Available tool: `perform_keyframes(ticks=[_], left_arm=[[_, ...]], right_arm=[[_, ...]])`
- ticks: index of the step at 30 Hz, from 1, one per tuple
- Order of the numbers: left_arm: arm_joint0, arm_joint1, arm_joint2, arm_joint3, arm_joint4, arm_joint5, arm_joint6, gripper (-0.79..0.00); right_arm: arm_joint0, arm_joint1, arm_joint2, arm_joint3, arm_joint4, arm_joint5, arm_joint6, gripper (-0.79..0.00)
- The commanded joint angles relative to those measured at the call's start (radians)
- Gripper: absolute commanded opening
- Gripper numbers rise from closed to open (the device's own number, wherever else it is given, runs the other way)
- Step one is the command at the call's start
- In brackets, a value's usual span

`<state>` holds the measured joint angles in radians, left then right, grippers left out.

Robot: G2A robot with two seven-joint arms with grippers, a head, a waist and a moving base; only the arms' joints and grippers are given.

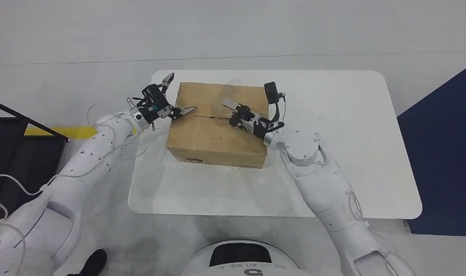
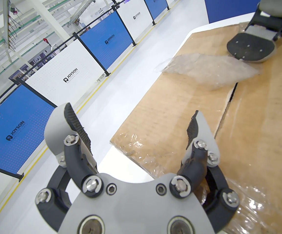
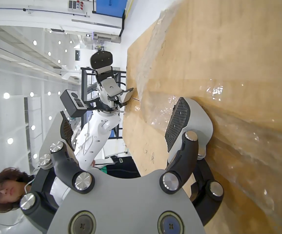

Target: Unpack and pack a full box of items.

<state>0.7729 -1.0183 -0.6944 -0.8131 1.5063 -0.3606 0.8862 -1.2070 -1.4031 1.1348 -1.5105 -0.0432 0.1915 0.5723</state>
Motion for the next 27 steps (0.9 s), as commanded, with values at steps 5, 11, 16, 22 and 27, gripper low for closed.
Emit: perform_keyframes(ticks=[5, 11, 16, 22, 27], left_arm=[[0.0, 0.0, 0.0, 0.0, 0.0, 0.0, 0.0, 0.0], [0.0, 0.0, 0.0, 0.0, 0.0, 0.0, 0.0, 0.0], [0.0, 0.0, 0.0, 0.0, 0.0, 0.0, 0.0, 0.0], [0.006, 0.001, -0.011, -0.002, -0.016, 0.012, -0.008, 0.0], [0.024, 0.022, -0.091, 0.055, -0.082, 0.015, 0.004, 0.0]], right_arm=[[0.041, -0.004, -0.01, 0.051, 0.049, -0.009, 0.018, 0.0], [0.051, -0.004, -0.033, 0.036, 0.061, -0.032, 0.044, 0.0], [0.058, -0.005, -0.047, 0.025, 0.073, -0.036, 0.057, 0.0], [0.058, -0.004, -0.028, 0.031, 0.108, -0.028, 0.017, 0.0], [0.08, -0.007, -0.047, 0.055, 0.116, -0.011, 0.018, 0.0]])
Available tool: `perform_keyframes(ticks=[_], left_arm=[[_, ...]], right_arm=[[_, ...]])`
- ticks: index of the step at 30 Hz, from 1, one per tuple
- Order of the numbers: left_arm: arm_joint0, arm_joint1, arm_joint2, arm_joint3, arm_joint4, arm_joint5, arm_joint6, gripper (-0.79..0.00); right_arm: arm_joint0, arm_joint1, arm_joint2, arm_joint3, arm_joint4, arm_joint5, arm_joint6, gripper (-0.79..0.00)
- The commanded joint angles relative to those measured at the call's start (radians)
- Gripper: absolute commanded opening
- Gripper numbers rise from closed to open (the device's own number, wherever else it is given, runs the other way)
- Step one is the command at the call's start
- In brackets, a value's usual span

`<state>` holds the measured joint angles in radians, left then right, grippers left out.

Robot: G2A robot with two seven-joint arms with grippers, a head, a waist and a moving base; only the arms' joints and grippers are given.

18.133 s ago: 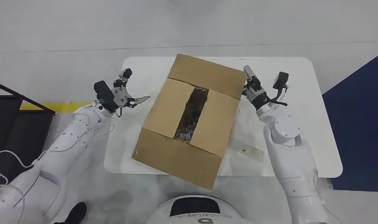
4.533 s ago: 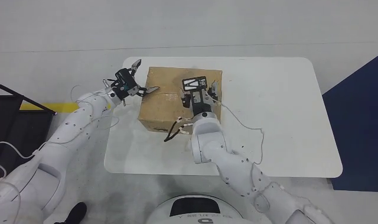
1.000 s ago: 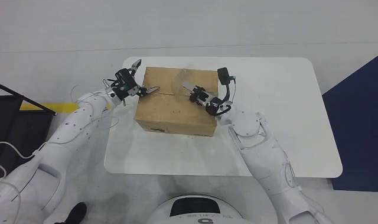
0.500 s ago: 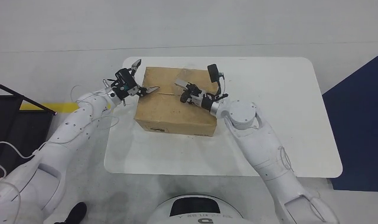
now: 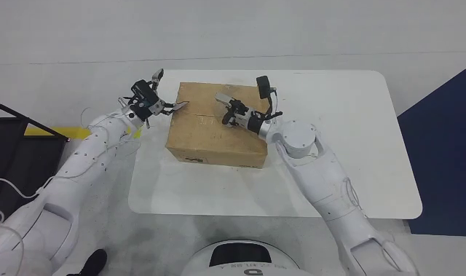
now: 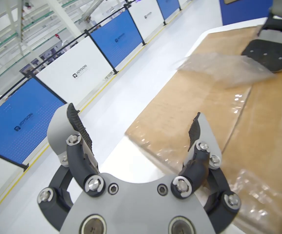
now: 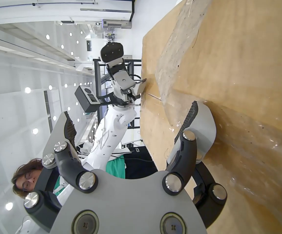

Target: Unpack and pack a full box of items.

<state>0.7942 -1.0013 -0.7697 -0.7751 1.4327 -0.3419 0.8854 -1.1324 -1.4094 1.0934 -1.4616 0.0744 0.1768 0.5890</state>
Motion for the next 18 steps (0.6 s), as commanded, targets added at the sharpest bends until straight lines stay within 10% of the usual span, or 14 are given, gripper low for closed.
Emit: perform_keyframes(ticks=[1, 18], left_arm=[[0.005, 0.01, -0.032, 0.036, -0.019, -0.004, 0.008, 0.0], [0.054, 0.021, -0.073, 0.094, 0.023, -0.077, -0.016, 0.0]], right_arm=[[0.011, -0.002, -0.011, 0.012, 0.001, 0.006, 0.003, 0.0], [0.088, -0.019, -0.085, 0.076, 0.021, 0.016, -0.001, 0.0]])
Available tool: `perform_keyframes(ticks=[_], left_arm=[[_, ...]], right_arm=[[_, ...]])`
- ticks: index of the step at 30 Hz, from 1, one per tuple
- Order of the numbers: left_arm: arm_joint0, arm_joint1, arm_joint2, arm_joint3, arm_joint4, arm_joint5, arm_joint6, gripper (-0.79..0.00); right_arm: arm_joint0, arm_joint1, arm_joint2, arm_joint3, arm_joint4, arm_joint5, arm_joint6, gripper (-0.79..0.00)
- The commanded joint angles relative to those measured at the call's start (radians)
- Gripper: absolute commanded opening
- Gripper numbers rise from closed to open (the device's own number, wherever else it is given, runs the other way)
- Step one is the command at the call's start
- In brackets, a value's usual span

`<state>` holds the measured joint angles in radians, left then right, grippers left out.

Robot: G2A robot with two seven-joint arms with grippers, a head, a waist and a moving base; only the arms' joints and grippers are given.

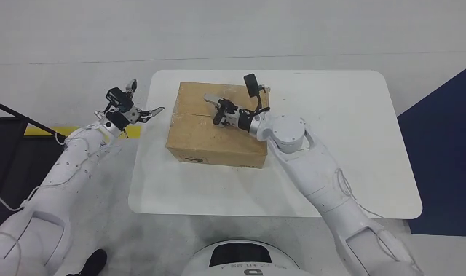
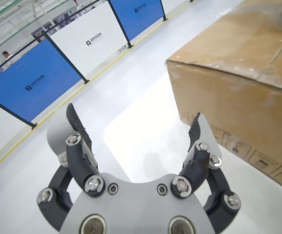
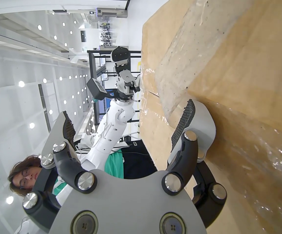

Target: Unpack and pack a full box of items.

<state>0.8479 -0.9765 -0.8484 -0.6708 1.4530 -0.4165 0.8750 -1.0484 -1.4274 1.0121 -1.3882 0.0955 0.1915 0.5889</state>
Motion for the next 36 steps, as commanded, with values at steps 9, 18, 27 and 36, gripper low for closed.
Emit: perform_keyframes(ticks=[9, 18, 27, 36], left_arm=[[-0.007, -0.033, 0.037, -0.056, 0.038, 0.002, -0.021, 0.0], [-0.022, -0.049, 0.052, -0.084, 0.089, 0.0, -0.029, 0.0], [-0.024, -0.068, 0.074, -0.13, 0.129, -0.004, -0.054, 0.0], [-0.036, -0.081, 0.082, -0.16, 0.167, -0.009, -0.069, 0.0]], right_arm=[[0.021, -0.004, -0.014, 0.014, 0.002, 0.009, -0.006, 0.0], [0.017, -0.002, -0.014, 0.012, 0.004, 0.007, -0.004, 0.0], [0.03, -0.007, -0.031, 0.023, 0.008, 0.003, -0.007, 0.0], [0.035, -0.007, -0.031, 0.031, 0.016, -0.006, -0.006, 0.0]])
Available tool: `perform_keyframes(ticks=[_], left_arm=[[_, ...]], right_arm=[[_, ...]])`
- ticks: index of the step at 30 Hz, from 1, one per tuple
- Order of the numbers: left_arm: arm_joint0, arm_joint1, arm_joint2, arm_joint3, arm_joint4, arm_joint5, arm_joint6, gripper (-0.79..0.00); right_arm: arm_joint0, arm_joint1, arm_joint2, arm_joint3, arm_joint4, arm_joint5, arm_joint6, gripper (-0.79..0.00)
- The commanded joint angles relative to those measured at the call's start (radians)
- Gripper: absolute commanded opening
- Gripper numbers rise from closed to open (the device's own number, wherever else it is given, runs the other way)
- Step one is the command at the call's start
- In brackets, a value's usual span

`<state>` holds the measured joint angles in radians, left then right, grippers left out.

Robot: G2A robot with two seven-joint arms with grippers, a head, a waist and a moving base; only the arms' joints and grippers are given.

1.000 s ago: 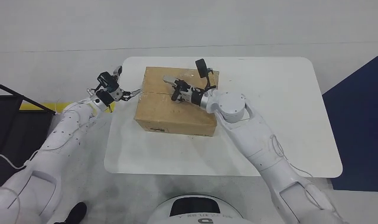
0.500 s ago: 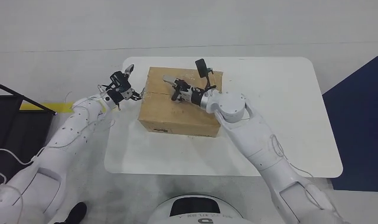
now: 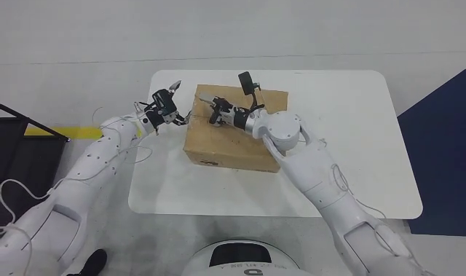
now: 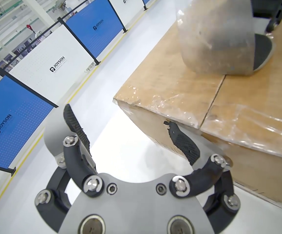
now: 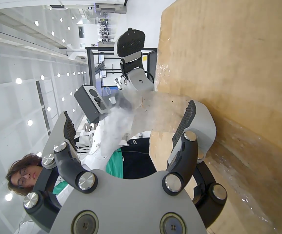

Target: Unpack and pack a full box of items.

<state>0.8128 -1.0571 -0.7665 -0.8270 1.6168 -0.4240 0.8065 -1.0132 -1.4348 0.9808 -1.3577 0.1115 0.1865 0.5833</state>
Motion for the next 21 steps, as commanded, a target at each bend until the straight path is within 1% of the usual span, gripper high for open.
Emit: perform_keyframes(ticks=[1, 6, 10, 15, 21], left_arm=[[-0.002, -0.002, 0.0, -0.009, 0.007, -0.002, -0.003, 0.0], [-0.001, -0.006, -0.003, -0.022, 0.015, -0.006, -0.007, 0.0], [0.0, -0.007, -0.011, -0.013, 0.02, -0.008, -0.003, 0.0], [0.0, -0.007, -0.03, 0.018, 0.008, -0.01, 0.01, 0.0], [0.0, -0.002, -0.068, 0.083, -0.028, -0.012, 0.035, 0.0]], right_arm=[[0.001, 0.0, -0.001, 0.001, 0.002, -0.001, 0.001, 0.0], [0.005, -0.001, -0.004, 0.004, 0.005, -0.003, 0.003, 0.0], [0.009, -0.002, -0.006, 0.006, 0.007, -0.002, 0.003, 0.0], [0.015, -0.004, -0.011, 0.006, 0.008, 0.0, 0.003, 0.0], [0.037, -0.011, -0.032, 0.023, 0.014, 0.008, 0.008, 0.0]])
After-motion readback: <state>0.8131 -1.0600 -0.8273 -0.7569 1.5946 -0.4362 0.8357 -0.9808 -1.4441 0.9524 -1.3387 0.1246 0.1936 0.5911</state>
